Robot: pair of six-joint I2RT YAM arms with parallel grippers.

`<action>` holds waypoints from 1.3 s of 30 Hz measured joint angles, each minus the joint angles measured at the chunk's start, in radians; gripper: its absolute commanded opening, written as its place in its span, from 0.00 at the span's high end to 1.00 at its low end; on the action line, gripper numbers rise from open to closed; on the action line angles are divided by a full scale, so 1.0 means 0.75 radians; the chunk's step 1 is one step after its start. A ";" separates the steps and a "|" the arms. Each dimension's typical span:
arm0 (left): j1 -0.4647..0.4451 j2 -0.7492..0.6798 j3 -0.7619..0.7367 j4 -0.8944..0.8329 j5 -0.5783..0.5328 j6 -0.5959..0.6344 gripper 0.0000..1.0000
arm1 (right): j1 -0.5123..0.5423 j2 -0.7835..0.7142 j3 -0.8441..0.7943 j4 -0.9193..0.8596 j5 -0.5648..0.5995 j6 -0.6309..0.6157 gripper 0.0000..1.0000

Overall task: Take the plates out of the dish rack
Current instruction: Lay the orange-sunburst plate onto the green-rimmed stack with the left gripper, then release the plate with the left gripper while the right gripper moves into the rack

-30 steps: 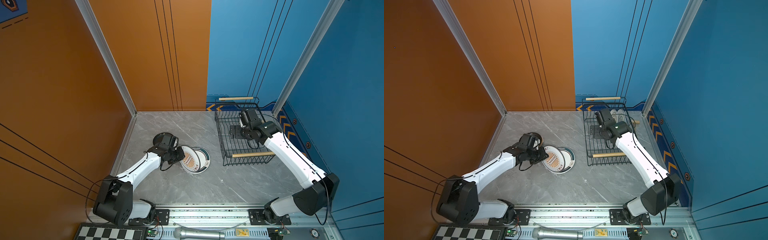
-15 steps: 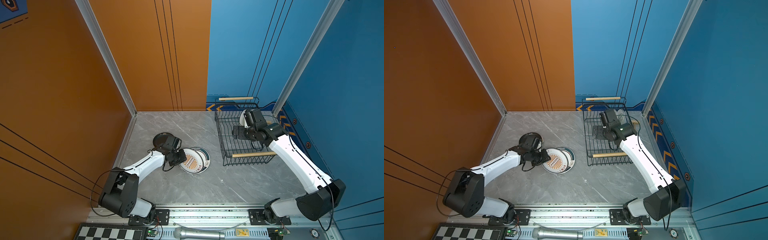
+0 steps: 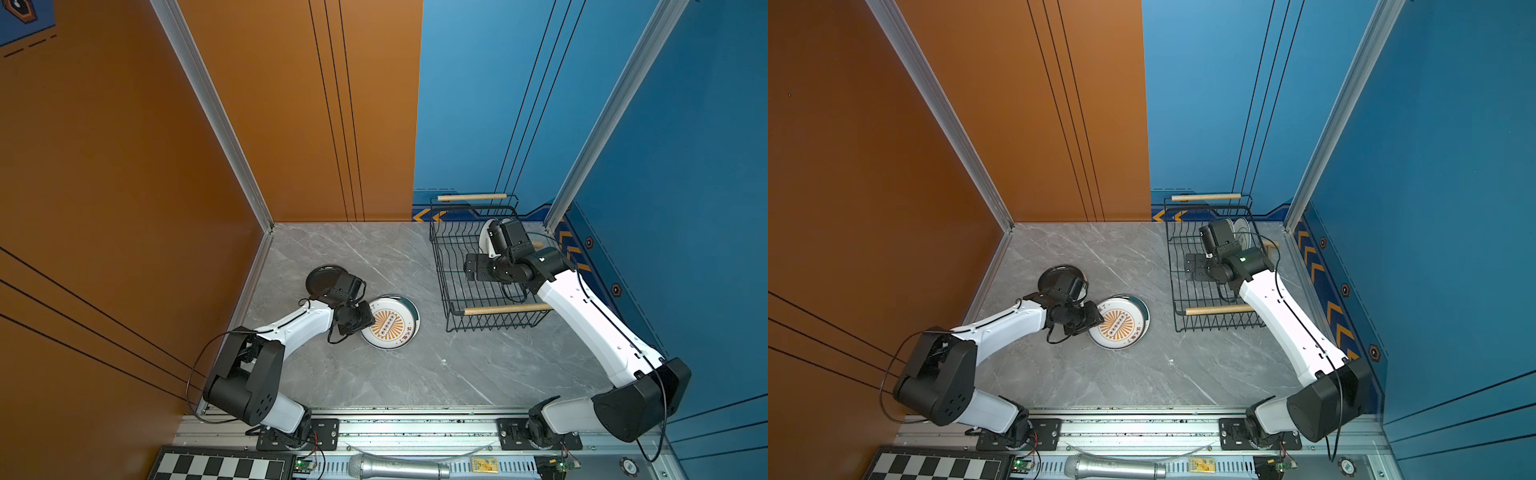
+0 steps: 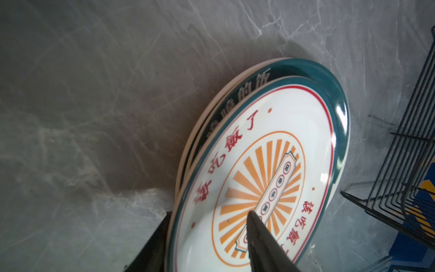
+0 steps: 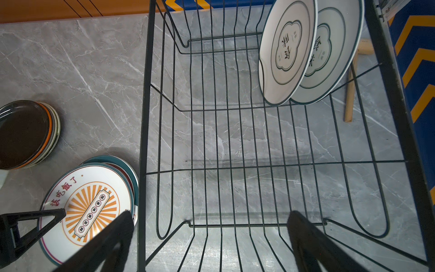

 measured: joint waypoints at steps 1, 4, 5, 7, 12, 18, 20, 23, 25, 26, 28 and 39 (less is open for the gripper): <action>0.000 0.002 0.000 0.000 0.000 0.000 0.48 | 0.000 -0.001 0.000 0.000 -0.001 0.000 0.00; -0.005 0.012 0.000 0.001 0.000 0.000 0.44 | -0.001 -0.005 0.000 0.001 -0.007 0.000 0.00; -0.009 0.017 0.000 0.001 0.000 0.002 0.42 | -0.001 -0.006 0.000 0.000 -0.011 0.000 0.00; -0.020 0.028 0.000 0.001 0.000 0.001 0.39 | -0.002 -0.008 -0.001 0.001 -0.019 -0.001 0.00; -0.053 0.044 0.018 -0.016 -0.006 0.013 0.02 | -0.015 -0.013 -0.017 0.001 -0.022 -0.001 0.00; -0.056 0.044 0.034 -0.039 -0.025 0.016 0.02 | -0.017 -0.014 -0.022 0.002 -0.031 -0.001 0.00; -0.057 0.044 0.040 -0.049 -0.028 0.016 0.02 | -0.017 -0.015 -0.022 0.002 -0.034 -0.001 0.00; -0.068 0.044 0.062 -0.070 -0.031 0.016 0.02 | -0.018 -0.015 -0.022 0.002 -0.043 -0.001 0.00; -0.081 0.044 0.081 -0.075 -0.034 0.016 0.02 | -0.020 -0.015 -0.022 0.003 -0.051 -0.002 0.00; -0.090 0.044 0.090 -0.078 -0.035 0.017 0.02 | -0.022 -0.015 -0.022 0.003 -0.055 -0.003 0.00; -0.106 0.044 0.105 -0.083 -0.035 0.016 0.02 | -0.024 -0.015 -0.023 0.004 -0.056 -0.010 0.00; -0.132 0.062 0.162 -0.120 -0.046 0.016 0.02 | -0.035 -0.030 -0.041 0.005 -0.066 -0.025 0.00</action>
